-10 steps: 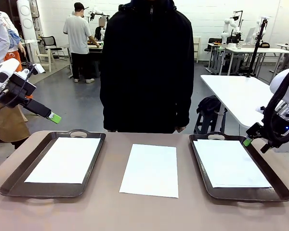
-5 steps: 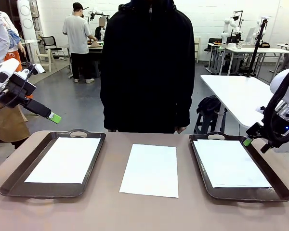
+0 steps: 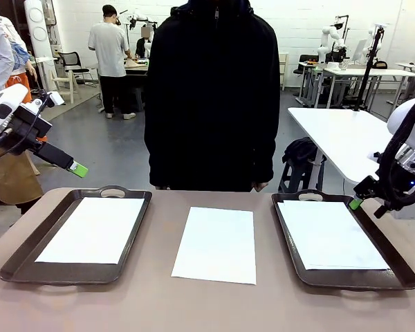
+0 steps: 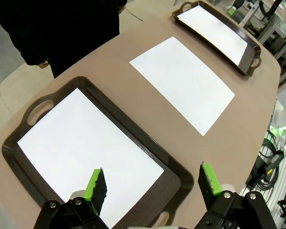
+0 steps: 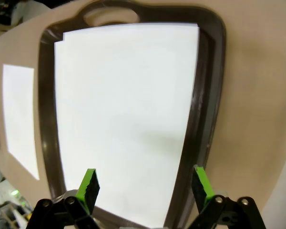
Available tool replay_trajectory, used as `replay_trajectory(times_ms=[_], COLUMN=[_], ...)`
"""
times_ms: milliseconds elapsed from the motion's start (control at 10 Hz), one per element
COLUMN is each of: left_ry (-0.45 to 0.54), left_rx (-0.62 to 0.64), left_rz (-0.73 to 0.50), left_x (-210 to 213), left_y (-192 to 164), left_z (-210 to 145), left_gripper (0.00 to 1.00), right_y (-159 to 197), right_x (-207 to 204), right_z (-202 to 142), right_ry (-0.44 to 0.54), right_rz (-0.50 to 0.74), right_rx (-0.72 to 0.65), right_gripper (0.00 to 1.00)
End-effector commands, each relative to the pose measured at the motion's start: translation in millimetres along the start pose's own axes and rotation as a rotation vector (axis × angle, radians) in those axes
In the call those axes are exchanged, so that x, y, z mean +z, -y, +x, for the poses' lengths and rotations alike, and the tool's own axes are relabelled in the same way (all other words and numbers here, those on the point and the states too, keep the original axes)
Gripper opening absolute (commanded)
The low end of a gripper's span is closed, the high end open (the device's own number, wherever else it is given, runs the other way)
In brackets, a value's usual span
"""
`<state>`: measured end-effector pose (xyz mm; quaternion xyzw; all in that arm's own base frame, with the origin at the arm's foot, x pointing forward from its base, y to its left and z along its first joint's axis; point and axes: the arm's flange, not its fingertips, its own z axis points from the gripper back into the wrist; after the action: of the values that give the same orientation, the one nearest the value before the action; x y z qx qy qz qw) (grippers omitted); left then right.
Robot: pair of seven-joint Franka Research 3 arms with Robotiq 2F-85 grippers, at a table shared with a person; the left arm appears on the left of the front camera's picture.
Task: Sort the A4 documents.
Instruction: Receive the A4 Paper.
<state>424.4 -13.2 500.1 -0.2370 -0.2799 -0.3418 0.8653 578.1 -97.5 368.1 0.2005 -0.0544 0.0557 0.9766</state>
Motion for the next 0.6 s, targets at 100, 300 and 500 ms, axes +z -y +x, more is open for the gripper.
replay_trajectory(times_ms=[100, 300, 500], left_ry=[0.004, 0.004, 0.004], left_rx=[0.0, 0.0, 0.0], left_rz=[-0.002, -0.002, -0.002], left_x=[1, 1, 1], left_y=[0, 0, 0], left_z=[0, 0, 0], left_gripper=[1.0, 1.0, 1.0], right_y=[-76, -104, -123], right_x=[62, 77, 102], right_z=[-48, -71, -111], right_ry=[0.267, 0.305, 0.358], right_rz=[-0.072, 0.018, 0.102], right_rx=[0.484, 0.747, 0.966], right_gripper=[1.0, 1.0, 1.0])
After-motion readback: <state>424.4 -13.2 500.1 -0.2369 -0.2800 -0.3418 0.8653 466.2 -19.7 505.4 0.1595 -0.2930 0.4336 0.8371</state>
